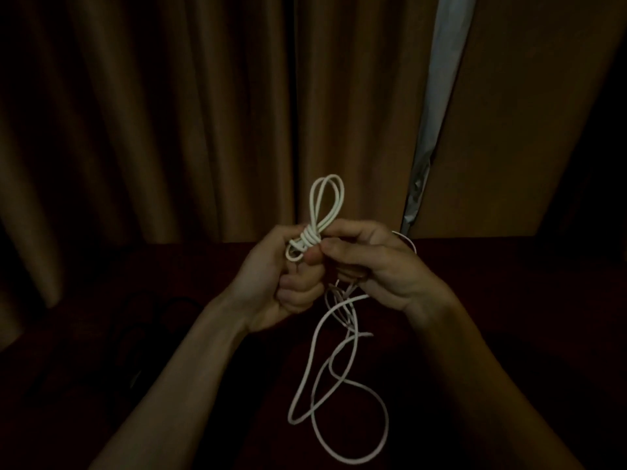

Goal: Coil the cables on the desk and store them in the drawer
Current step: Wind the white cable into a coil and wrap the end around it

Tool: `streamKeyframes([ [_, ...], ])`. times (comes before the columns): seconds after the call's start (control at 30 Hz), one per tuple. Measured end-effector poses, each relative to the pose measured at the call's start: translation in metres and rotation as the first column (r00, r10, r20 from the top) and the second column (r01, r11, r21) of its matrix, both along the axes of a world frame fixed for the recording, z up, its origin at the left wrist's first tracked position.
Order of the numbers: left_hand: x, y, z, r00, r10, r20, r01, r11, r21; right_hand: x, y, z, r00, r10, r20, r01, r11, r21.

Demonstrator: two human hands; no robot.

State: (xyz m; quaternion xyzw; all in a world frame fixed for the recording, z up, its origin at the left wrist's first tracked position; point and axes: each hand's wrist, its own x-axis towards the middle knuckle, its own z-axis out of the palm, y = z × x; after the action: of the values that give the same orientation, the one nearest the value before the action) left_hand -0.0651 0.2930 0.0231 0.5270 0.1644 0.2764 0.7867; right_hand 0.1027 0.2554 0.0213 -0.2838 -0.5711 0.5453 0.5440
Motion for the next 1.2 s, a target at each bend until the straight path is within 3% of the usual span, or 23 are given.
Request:
streamKeyframes([
  [0.07, 0.004, -0.001, 0.000, 0.996, 0.079, -0.028, -0.078, 0.996, 0.039, 0.003, 0.003, -0.003, 0.997, -0.045, 0.060, 0.042, 0.998, 0.050],
  [0.13, 0.008, 0.001, -0.004, 0.953, 0.275, -0.126, -0.245, 0.947, 0.209, 0.003, 0.006, -0.005, 0.986, -0.141, 0.087, 0.134, 0.988, 0.077],
  [0.2, 0.010, 0.003, -0.008, 0.863, 0.478, -0.162, -0.355, 0.803, 0.479, 0.001, 0.008, -0.005, 0.966, -0.229, 0.117, 0.217, 0.970, 0.107],
  [0.3, 0.005, 0.005, -0.013, 0.749, 0.661, 0.047, -0.489, 0.504, 0.712, -0.003, 0.010, -0.004, 0.930, -0.341, 0.136, 0.325, 0.937, 0.131],
  [0.47, -0.001, 0.007, -0.013, 0.737, 0.639, 0.220, -0.293, 0.009, 0.956, -0.005, 0.009, -0.003, 0.912, -0.404, 0.075, 0.400, 0.915, 0.057],
  [0.5, -0.002, 0.009, -0.013, 0.735, 0.638, 0.229, -0.256, -0.051, 0.965, -0.007, 0.009, -0.004, 0.915, -0.398, 0.062, 0.397, 0.917, 0.033],
  [0.57, -0.003, 0.013, -0.015, 0.757, 0.618, 0.213, -0.205, -0.086, 0.975, -0.009, 0.009, -0.004, 0.923, -0.385, 0.016, 0.385, 0.923, -0.018],
  [0.7, -0.003, 0.015, -0.020, 0.790, 0.590, 0.167, -0.155, -0.072, 0.985, -0.014, 0.008, -0.002, 0.945, -0.326, -0.038, 0.324, 0.945, -0.046],
  [0.87, -0.002, 0.015, -0.022, 0.691, 0.673, 0.264, -0.278, -0.089, 0.956, -0.015, 0.006, -0.002, 0.977, -0.213, 0.024, 0.214, 0.976, -0.041],
  [0.93, -0.002, 0.013, -0.020, 0.647, 0.714, 0.267, -0.368, -0.014, 0.930, -0.014, 0.005, -0.001, 0.985, -0.163, 0.064, 0.168, 0.983, -0.073],
  [1.0, -0.001, 0.012, -0.019, 0.661, 0.715, 0.226, -0.461, 0.151, 0.874, -0.013, 0.004, 0.001, 0.983, -0.173, 0.065, 0.177, 0.981, -0.076],
  [1.07, 0.005, 0.007, -0.017, 0.711, 0.683, 0.166, -0.547, 0.388, 0.742, -0.010, 0.009, -0.002, 0.960, -0.273, 0.062, 0.276, 0.961, -0.031],
  [1.13, 0.012, 0.002, -0.012, 0.798, 0.595, 0.094, -0.558, 0.671, 0.488, -0.007, 0.012, -0.006, 0.942, -0.329, 0.071, 0.328, 0.944, 0.020],
  [1.2, 0.014, -0.003, -0.005, 0.907, 0.420, 0.042, -0.418, 0.881, 0.220, -0.004, 0.012, -0.009, 0.966, -0.251, 0.062, 0.248, 0.967, 0.055],
])
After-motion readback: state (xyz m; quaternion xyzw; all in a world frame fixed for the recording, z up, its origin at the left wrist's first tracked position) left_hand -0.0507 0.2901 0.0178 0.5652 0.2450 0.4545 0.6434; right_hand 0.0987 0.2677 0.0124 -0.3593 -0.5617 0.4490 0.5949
